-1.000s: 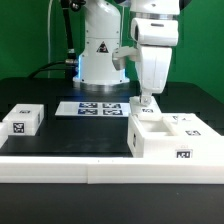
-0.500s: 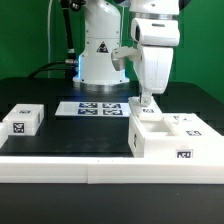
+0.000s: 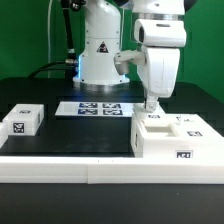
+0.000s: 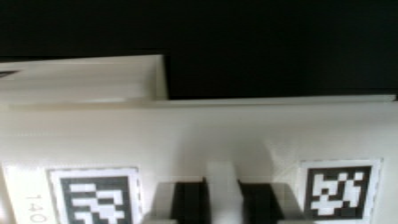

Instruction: Assemble cabinet

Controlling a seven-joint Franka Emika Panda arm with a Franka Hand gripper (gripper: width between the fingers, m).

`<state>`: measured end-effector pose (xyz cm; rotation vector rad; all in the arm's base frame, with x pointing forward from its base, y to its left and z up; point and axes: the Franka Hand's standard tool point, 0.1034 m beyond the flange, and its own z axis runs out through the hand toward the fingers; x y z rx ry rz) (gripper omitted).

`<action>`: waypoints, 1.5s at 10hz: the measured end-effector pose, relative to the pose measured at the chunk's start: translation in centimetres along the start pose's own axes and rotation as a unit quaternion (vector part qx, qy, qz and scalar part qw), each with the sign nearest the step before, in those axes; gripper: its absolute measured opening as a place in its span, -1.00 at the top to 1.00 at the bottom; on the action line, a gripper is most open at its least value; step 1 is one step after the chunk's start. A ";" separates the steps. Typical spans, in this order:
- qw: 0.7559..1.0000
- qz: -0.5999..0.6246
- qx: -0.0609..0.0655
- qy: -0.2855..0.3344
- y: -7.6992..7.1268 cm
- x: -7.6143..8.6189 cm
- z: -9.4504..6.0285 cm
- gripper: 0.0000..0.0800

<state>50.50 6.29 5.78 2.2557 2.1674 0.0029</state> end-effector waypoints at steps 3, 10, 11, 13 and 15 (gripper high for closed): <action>1.000 -0.008 0.004 -0.002 0.6 -0.1 0.0 0.82; 1.000 -0.006 -0.012 0.002 4.6 0.0 -0.1 0.82; 1.000 -0.005 -0.014 0.003 5.5 0.0 -0.1 0.82; 1.000 -0.004 -0.002 -0.001 6.3 0.0 0.0 0.82; 1.000 -0.003 0.001 -0.003 6.8 0.0 0.0 0.82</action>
Offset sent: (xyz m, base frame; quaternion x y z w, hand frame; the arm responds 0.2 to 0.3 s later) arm 0.0000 0.0000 0.0000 0.0000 0.0000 0.0000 1.0000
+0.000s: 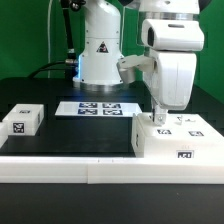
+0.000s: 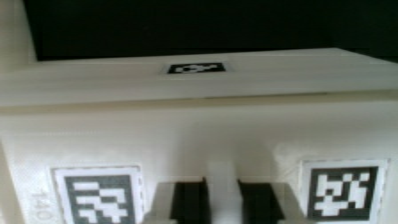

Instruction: Assemble cabinet

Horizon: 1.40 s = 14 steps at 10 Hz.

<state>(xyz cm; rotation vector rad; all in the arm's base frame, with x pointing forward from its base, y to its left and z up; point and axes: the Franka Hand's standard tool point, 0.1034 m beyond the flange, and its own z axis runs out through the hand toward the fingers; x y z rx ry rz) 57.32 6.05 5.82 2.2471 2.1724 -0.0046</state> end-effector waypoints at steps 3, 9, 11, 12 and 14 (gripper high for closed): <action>1.000 0.003 -0.001 0.000 0.0 -0.1 0.0 0.82; 1.000 0.003 -0.001 0.000 0.0 -0.1 0.0 -0.79; 1.000 0.003 -0.001 0.000 0.0 -0.1 0.0 -0.99; 1.000 0.014 -0.002 -0.001 -0.1 0.0 -0.3 -0.99; 0.998 0.066 -0.011 -0.005 -1.6 0.1 -2.8 -1.00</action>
Offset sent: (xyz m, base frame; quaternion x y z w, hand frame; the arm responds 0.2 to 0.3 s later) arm 0.0000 0.0000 0.0000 0.0000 0.0000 0.0000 1.0000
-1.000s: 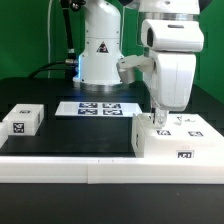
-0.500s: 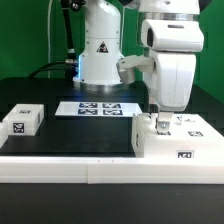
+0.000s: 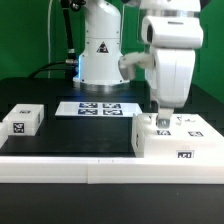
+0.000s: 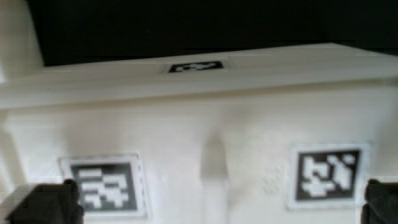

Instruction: Assemble cabinet

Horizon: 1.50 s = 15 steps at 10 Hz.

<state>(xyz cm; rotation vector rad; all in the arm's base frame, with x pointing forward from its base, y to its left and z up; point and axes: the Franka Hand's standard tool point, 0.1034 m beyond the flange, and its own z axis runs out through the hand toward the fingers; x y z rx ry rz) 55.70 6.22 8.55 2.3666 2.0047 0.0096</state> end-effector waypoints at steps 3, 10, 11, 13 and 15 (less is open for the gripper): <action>0.996 0.087 -0.013 0.004 -2.7 0.2 -1.2 -0.99; 0.964 0.265 -0.020 0.023 -3.0 0.5 -0.9 -0.99; 0.939 0.343 -0.021 0.031 -3.8 0.9 -0.6 -0.99; 0.889 0.455 -0.015 0.042 -4.7 1.9 -0.3 -0.99; 0.855 0.517 -0.003 0.054 -4.7 1.6 0.2 -0.99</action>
Offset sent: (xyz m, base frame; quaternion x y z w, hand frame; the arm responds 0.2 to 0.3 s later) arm -0.0132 0.0053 -0.0048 -0.0144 0.0112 0.0728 0.9972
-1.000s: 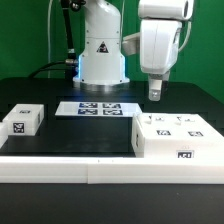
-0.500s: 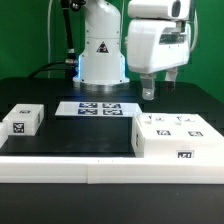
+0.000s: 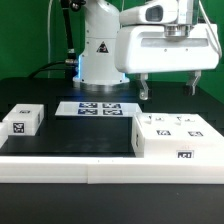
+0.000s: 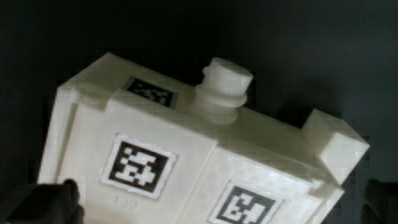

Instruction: Assemble cabinet

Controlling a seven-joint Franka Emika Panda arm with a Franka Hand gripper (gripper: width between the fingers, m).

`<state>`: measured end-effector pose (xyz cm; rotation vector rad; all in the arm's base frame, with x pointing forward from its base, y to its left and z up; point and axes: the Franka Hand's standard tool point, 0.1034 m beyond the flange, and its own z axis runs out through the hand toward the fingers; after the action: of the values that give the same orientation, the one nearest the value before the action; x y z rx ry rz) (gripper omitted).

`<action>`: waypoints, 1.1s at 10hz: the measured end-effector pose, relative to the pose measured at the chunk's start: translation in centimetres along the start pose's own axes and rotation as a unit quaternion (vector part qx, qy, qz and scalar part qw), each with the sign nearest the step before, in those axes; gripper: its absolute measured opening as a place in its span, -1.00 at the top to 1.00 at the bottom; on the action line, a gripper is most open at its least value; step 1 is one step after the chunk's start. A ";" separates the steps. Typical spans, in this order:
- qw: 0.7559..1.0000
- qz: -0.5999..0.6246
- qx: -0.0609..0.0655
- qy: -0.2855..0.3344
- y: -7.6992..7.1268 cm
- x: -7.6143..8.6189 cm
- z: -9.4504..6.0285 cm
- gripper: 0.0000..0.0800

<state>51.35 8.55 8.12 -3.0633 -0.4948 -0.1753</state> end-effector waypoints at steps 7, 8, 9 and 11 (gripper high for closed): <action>0.983 0.183 0.009 -0.003 -1.6 -1.4 1.1 -0.99; 0.983 0.184 0.006 -0.003 -2.3 -1.9 1.5 -0.99; 0.984 0.177 0.004 -0.002 -2.6 -2.2 1.8 -0.99; 0.984 0.175 0.004 -0.002 -2.6 -2.2 2.0 -0.99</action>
Offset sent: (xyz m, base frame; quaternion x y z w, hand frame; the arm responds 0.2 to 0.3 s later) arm 0.0000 0.0000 0.0000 0.0000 0.0000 0.1938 0.9810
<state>48.65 10.40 5.93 -3.0768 0.0487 -0.1527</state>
